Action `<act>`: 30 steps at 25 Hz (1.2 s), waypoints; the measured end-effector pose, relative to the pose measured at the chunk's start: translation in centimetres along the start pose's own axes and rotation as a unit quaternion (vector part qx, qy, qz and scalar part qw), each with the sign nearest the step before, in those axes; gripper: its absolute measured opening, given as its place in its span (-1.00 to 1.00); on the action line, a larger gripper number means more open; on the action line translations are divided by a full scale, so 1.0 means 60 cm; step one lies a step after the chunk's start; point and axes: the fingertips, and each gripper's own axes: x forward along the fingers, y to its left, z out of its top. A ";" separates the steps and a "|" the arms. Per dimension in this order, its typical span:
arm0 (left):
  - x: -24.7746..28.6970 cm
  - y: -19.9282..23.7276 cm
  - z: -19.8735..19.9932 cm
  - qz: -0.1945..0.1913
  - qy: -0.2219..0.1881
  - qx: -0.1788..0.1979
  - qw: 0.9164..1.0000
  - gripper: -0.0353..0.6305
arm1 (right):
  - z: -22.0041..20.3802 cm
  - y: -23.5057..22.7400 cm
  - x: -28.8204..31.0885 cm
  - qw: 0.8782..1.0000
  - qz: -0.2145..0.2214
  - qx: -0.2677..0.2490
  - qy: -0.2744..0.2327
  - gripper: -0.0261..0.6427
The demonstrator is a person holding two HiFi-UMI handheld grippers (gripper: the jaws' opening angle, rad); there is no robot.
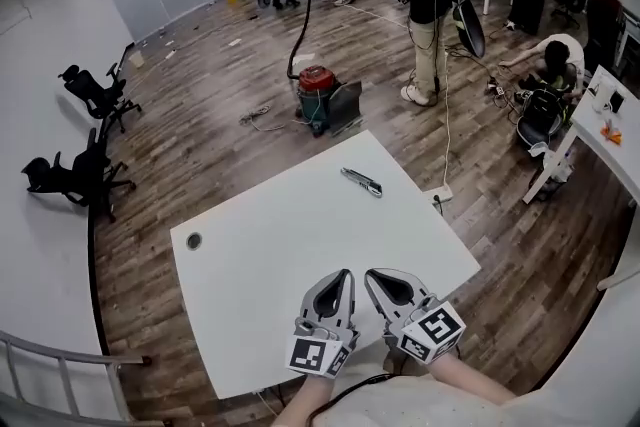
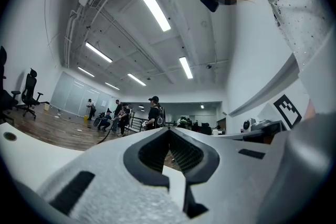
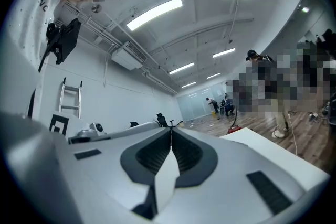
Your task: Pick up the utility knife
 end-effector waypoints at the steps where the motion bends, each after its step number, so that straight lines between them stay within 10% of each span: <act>1: 0.006 0.001 -0.003 -0.002 0.001 -0.001 1.000 -0.87 | -0.002 -0.005 0.005 1.000 0.000 0.000 0.002 -0.90; 30: 0.156 0.101 -0.114 -0.012 0.030 -0.041 0.999 -0.87 | -0.057 -0.146 0.121 1.000 -0.012 0.017 0.019 -0.90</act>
